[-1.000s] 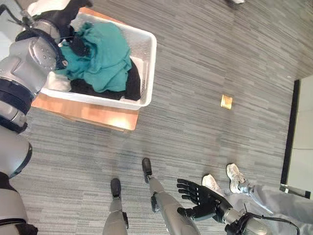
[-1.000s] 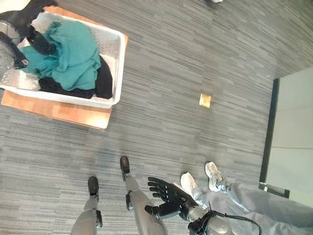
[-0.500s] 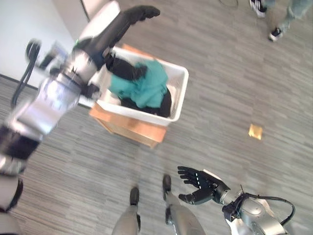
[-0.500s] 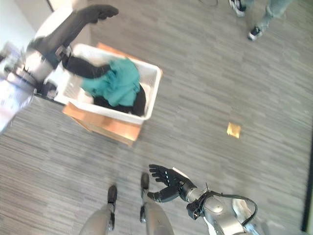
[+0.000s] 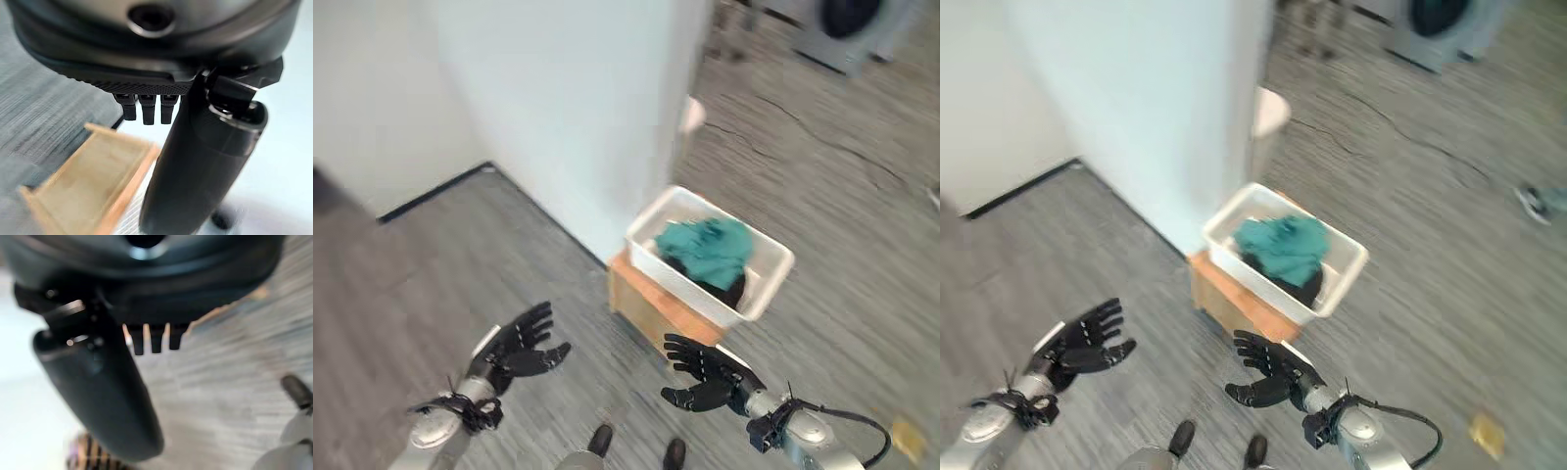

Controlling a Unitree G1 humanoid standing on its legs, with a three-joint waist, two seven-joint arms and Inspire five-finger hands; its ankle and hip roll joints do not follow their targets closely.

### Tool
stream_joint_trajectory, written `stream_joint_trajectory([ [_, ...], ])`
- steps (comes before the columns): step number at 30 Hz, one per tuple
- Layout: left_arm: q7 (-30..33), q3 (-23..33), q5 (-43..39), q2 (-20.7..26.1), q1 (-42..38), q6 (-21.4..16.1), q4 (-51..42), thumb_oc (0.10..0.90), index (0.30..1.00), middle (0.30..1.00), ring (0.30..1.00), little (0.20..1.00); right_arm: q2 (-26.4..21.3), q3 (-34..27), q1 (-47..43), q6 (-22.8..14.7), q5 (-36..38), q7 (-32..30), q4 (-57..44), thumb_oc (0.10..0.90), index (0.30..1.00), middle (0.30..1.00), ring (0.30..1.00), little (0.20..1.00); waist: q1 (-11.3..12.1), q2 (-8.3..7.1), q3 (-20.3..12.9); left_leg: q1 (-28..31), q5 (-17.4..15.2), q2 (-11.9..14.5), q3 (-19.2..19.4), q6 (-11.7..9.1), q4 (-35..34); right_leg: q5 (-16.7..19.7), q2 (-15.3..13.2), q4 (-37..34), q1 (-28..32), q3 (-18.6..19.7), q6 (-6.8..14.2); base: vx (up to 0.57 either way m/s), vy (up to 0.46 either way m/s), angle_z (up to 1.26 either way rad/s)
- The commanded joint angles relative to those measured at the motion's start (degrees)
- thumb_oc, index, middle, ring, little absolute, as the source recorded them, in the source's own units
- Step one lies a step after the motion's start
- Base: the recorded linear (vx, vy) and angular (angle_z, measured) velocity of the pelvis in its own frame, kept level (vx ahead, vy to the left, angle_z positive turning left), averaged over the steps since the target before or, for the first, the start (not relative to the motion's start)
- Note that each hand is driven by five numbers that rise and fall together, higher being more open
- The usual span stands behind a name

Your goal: Pick up bed clothes into laundry basket.

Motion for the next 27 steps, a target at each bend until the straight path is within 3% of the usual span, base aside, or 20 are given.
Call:
stream_joint_trajectory([
  [1, -0.63, -0.97, -0.07, 3.3, -0.33, -6.16, -6.38, 0.8, 0.9, 0.9, 0.9, 0.9, 2.04, -3.16, -0.65, -6.02, 4.93, -0.97, -5.37, 0.8, 0.9, 0.9, 0.9, 0.9, -0.38, -3.61, -7.47, -2.66, 2.76, -3.73, -3.3, 0.39, 0.97, 2.5, 5.84, 1.15, -3.44, 19.66, 3.31, 0.04, -0.115, 3.28],
  [3, 0.68, -2.25, 1.21, 1.86, -3.25, -6.58, -5.33, 0.8, 0.9, 0.9, 0.9, 0.9, 3.06, -5.6, 0.17, -7.58, 5.54, -3.45, -5.66, 0.8, 0.9, 0.9, 0.9, 0.9, -1.94, -2.98, -7.03, -4.43, 4.54, -4.05, -5.7, -0.59, 0.67, -0.01, 8.24, -0.91, -2.53, 27.05, 2.93, -0.06, -0.135, 2.09],
  [4, 1.22, -2.37, 1.26, 0.52, -4.41, -6.64, -4.99, 0.8, 0.9, 0.9, 0.9, 0.9, 3.51, -6.07, -0.03, -8.33, 5.84, -4.56, -5.44, 0.8, 0.9, 0.9, 0.9, 0.9, -2.19, -3.2, -6.77, -5.42, 5.25, -3.96, -5.02, -1.45, 0.08, -0.52, 7.78, -2.06, -1.31, 25.24, 2.43, -0.13, -0.209, 3.12],
  [6, 2.42, -0.35, 2.73, -1.58, -4.5, -7.85, -5.53, 0.8, 0.9, 0.9, 0.9, 0.9, 3.6, -5.8, -2.4, -9.41, 5.66, -6.69, -3.77, 0.8, 0.9, 0.9, 0.9, 0.9, 0.1, -3.63, -6.37, -7.59, 8.09, -3.09, -6.74, -3.22, -2.01, -1.69, 6.31, -6.24, 0.76, 18.03, 1.07, -0.17, -0.299, 4.16],
  [8, 4.52, 2.79, 1.72, -4.64, -3.32, -8.63, -5.36, 0.8, 0.9, 0.9, 0.9, 0.9, 3.8, -5.92, -4.81, -10.25, 8.36, -8.1, -2.31, 0.8, 0.9, 0.9, 0.9, 0.9, 2.19, -4.39, -5.38, -13.03, 10.86, -3.24, -5.94, -3.76, -1.67, -1.89, 7.01, -7.66, 0.51, 14.6, -0.07, -0.29, -0.304, 2.11],
  [11, 4.93, 4.89, -1.97, -8.3, -1.46, -8.19, -1.31, 0.8, 0.9, 0.9, 0.9, 0.9, 3.47, -5.48, -6.51, -9.98, 9.66, -9.58, -0.6, 0.8, 0.9, 0.9, 0.9, 0.9, 3.35, -7.09, -3.75, -15.58, 4.12, -2.86, 12.43, 0.72, 9.43, 0.57, 4.72, -8.78, -0.95, 8.31, 0.51, -0.39, -0.155, 1.98],
  [13, 5.57, 6.39, 0.83, -8.55, 0.6, -8.03, -1.91, 0.8, 0.9, 0.9, 0.9, 0.9, 2.89, -5.87, -5.96, -9.51, 8.31, -9.62, -1.34, 0.8, 0.9, 0.9, 0.9, 0.9, 3.19, -8.06, -3.32, -13.38, 1.51, -1.16, 19.64, 1.38, 16.52, 2.85, 1.97, -10.61, -1.61, 1.27, -0.3, -0.36, -0.081, 1.85],
  [14, 5.73, 7.48, 1.35, -8.79, 1.88, -8.17, -2.4, 0.8, 0.9, 0.9, 0.9, 0.9, 2.87, -5.98, -5.35, -9.47, 8.17, -9.08, -1.42, 0.8, 0.9, 0.9, 0.9, 0.9, 2.88, -8.28, -3.71, -10.93, 0.53, 1.32, 24.36, 1.81, 17.8, 3.25, 1.36, -11.58, -1.82, -3.11, -0.87, -0.27, -0.07, 1.59],
  [15, 5.8, 7.75, 1.57, -8.79, 2.08, -7.84, -2.28, 0.8, 0.9, 0.9, 0.9, 0.9, 3.23, -6.21, -4.73, -9.36, 8.1, -9.23, -1.35, 0.8, 0.9, 0.9, 0.9, 0.9, 2.17, -8.09, -4.36, -8.54, -0.22, 3.71, 27.94, 1.68, 15.91, 3.1, 1.3, -12.41, -1.68, -5.98, -0.96, -0.16, -0.047, 2.09],
  [16, 5.81, 7.78, 1.58, -8.79, 2.09, -7.82, -2.31, 0.8, 0.9, 0.9, 0.9, 0.9, 3.24, -6.19, -4.74, -9.36, 8.1, -9.23, -1.35, 0.8, 0.9, 0.9, 0.9, 0.9, 1.92, -8.2, -4.44, -8.58, 0.14, 3.56, 27.75, 1.68, 15.58, 3.23, 1.16, -12.54, -1.72, -6.19, -0.95, -0.13, 0.011, 2.54],
  [17, 6.08, 8.28, 2.07, -8.53, 1.65, -7.9, -2.01, 0.8, 0.9, 0.9, 0.9, 0.9, 3.98, -6.69, -3.77, -9.46, 8.32, -9.53, -1.21, 0.8, 0.9, 0.9, 0.9, 0.9, 0.52, -7.94, -5.58, -4.8, -0.08, 7.73, 33.78, 1.41, 12.08, 3.35, 0.89, -13.14, -1.92, -10.1, -0.98, -0.17, 0.111, 2.65],
  [18, 7.33, 8.24, 3.42, -8.4, 0.82, -7.91, -1.79, 0.8, 0.9, 0.9, 0.9, 0.9, 5.46, -7.16, -2.39, -9.13, 9.02, -10.1, -0.79, 0.8, 0.9, 0.9, 0.9, 0.9, -0.89, -6.62, -6.46, -1.42, -1.98, 10.12, 38.78, -0.32, 8.89, 2.92, -0.9, -13.35, -1.44, -16.63, -0.88, -0.21, 0.164, 2.36],
  [20, 8.7, 8.46, 2.78, -9.36, 0.89, -7.73, -1.05, 0.8, 0.9, 0.9, 0.9, 0.9, 7.1, -8.59, -1.08, -9.04, 9.62, -10.99, -0.6, 0.8, 0.9, 0.9, 0.9, 0.9, -2.22, -4.91, -7.34, 0.01, -5.38, 9.27, 41.37, -1.09, 3.02, 1.89, -2.65, -12.29, -0.08, -21.84, 0.11, -0.06, 0.208, 2.39],
  [21, 9.17, 8.42, 2.62, -10.3, 1.24, -7.67, -0.35, 0.8, 0.9, 0.9, 0.9, 0.9, 7.43, -9.12, -0.6, -8.98, 9.29, -11.05, -0.49, 0.8, 0.9, 0.9, 0.9, 0.9, -2.27, -4.03, -7.5, 0.23, -4.62, 8.27, 41.42, -0.85, -0.58, 1.64, -3.55, -11.3, 0.41, -24.27, 0.69, 0.01, 0.276, 2.78],
  [22, 9.75, 8.78, 2.62, -11.6, 2.16, -7.74, -0.07, 0.8, 0.9, 0.9, 0.9, 0.9, 7.53, -8.63, -0.75, -8.7, 8.09, -11.01, 0.18, 0.8, 0.9, 0.9, 0.9, 0.9, -1.56, -3.37, -7.54, 0.64, -4.03, 6.77, 38.71, -0.43, -3.19, 1.21, -4.77, -9.2, 0.15, -25.88, 1.09, -0.04, 0.312, 2.62],
  [24, 10.46, 9.74, 4.21, -11.33, 3.07, -7.58, -0.32, 0.8, 0.9, 0.9, 0.9, 0.9, 7.5, -8.61, -2.36, -8.07, 6.08, -11.15, 1.46, 0.8, 0.9, 0.9, 0.9, 0.9, -1.18, -2.27, -6.15, 1.71, -3.59, 5.27, 36.23, 1.44, -4.64, 2.09, -8.06, -0.28, -2.41, -25.99, 1.73, -0.09, 0.333, 1.9],
  [25, 10.22, 9.98, 6.39, -9.84, 4.21, -7.46, -0.17, 0.8, 0.9, 0.9, 0.9, 0.9, 8.22, -9.23, -2.84, -8.02, 5.68, -11.1, 1.81, 0.8, 0.9, 0.9, 0.9, 0.9, -2.66, -2.03, -4.08, 2.01, -2.16, 3.7, 33.08, 3.47, -4.5, 5.44, -9.28, 4.71, -5.15, -19.51, 2.35, -0.19, 0.257, 1.08],
  [27, 10.31, 9.83, 9.04, -7.98, 3.63, -7.55, 0.83, 0.8, 0.9, 0.9, 0.9, 0.9, 8.29, -9.3, -3.73, -8.0, 5.64, -11.43, 2.31, 0.8, 0.9, 0.9, 0.9, 0.9, -5.03, -1.9, -3.55, 1.56, -1.66, 2.73, 28.3, 3.92, -3.67, 3.91, -2.07, 4.31, -7.96, -3.57, 2.72, -0.11, 0.101, 0.96],
])
